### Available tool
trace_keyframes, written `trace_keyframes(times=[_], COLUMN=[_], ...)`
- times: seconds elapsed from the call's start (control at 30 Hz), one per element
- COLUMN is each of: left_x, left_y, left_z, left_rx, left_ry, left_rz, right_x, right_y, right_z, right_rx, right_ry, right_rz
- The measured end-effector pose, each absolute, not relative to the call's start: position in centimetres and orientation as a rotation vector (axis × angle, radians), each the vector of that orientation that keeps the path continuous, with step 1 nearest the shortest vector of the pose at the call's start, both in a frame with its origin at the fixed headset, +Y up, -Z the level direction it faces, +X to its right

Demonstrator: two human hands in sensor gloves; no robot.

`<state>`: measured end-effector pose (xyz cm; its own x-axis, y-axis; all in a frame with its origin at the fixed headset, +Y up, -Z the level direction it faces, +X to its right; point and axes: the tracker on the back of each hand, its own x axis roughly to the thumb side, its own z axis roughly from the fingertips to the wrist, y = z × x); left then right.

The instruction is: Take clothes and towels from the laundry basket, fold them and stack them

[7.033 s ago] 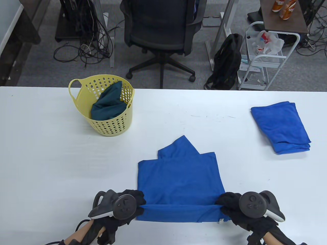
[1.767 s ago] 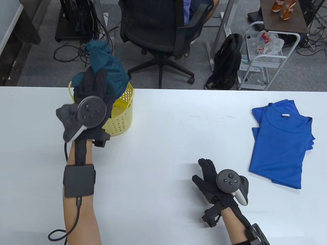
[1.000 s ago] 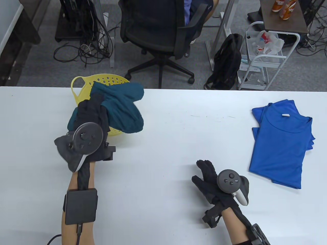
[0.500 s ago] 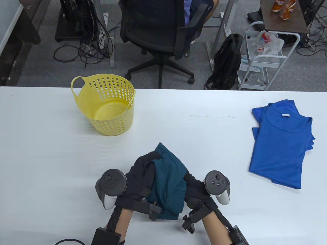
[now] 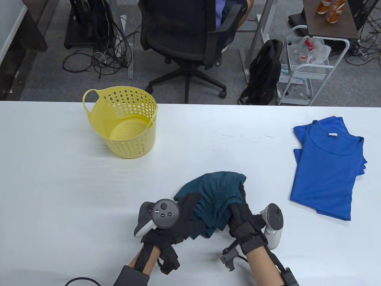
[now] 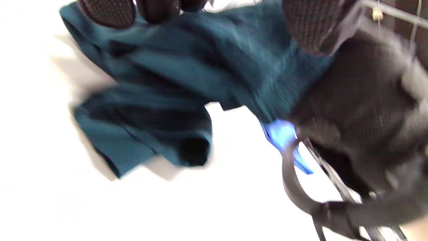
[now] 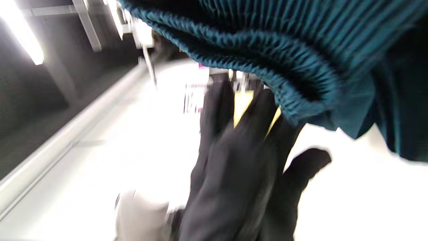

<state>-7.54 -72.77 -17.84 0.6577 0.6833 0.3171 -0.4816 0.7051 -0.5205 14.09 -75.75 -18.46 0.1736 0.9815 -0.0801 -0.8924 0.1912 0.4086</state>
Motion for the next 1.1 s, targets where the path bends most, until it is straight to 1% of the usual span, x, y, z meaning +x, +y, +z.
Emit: trace_keyframes(times=[0.07,0.17,0.27,0.33,0.47,0.6,0.67,0.77,0.8,0.83,0.87,0.93,0.97,1.03,1.1], left_x=[-6.6,-6.4,-6.8,-7.1,-7.4,-7.9,-8.8,-10.4,-11.3,-12.2,-12.6,-13.6,-13.9,-14.3,-15.0], left_y=[-73.1,-73.3,-73.1,-72.9,-72.8,-73.0,-72.7,-72.1,-71.6,-71.1,-70.9,-70.0,-69.6,-68.5,-67.6], left_z=[-17.3,-16.9,-16.8,-16.7,-16.7,-17.1,-17.5,-18.0,-18.3,-18.4,-18.5,-18.5,-18.5,-18.4,-18.1], left_rx=[-0.402,-0.366,-0.334,-0.306,-0.249,-0.224,-0.189,-0.118,-0.086,-0.054,-0.040,-0.004,0.001,-0.021,-0.021], left_ry=[-0.566,-0.566,-0.548,-0.530,-0.518,-0.495,-0.445,-0.355,-0.325,-0.307,-0.301,-0.323,-0.331,-0.384,-0.380], left_rz=[0.651,0.615,0.647,0.653,0.588,0.606,0.624,0.649,0.643,0.645,0.654,0.671,0.651,0.514,0.375], right_x=[12.6,11.6,11.2,10.9,11.0,10.9,11.2,12.4,13.0,13.9,14.1,14.4,14.4,14.4,15.2], right_y=[-75.3,-75.2,-75.2,-75.1,-75.2,-75.5,-75.3,-74.7,-74.4,-73.8,-73.6,-72.4,-72.1,-71.3,-70.8], right_z=[-17.8,-17.3,-17.2,-17.0,-17.1,-17.2,-17.3,-17.7,-17.9,-18.1,-18.2,-18.2,-18.1,-17.7,-17.7], right_rx=[0.404,0.506,0.574,0.579,0.580,0.555,0.509,0.365,0.313,0.286,0.300,0.443,0.475,0.539,0.506], right_ry=[0.398,0.424,0.538,0.572,0.556,0.585,0.564,0.426,0.314,0.134,0.084,-0.046,-0.096,-0.285,-0.348], right_rz=[1.409,1.453,1.348,1.282,1.308,1.309,1.365,1.498,1.602,1.815,1.890,2.274,2.403,2.680,2.714])
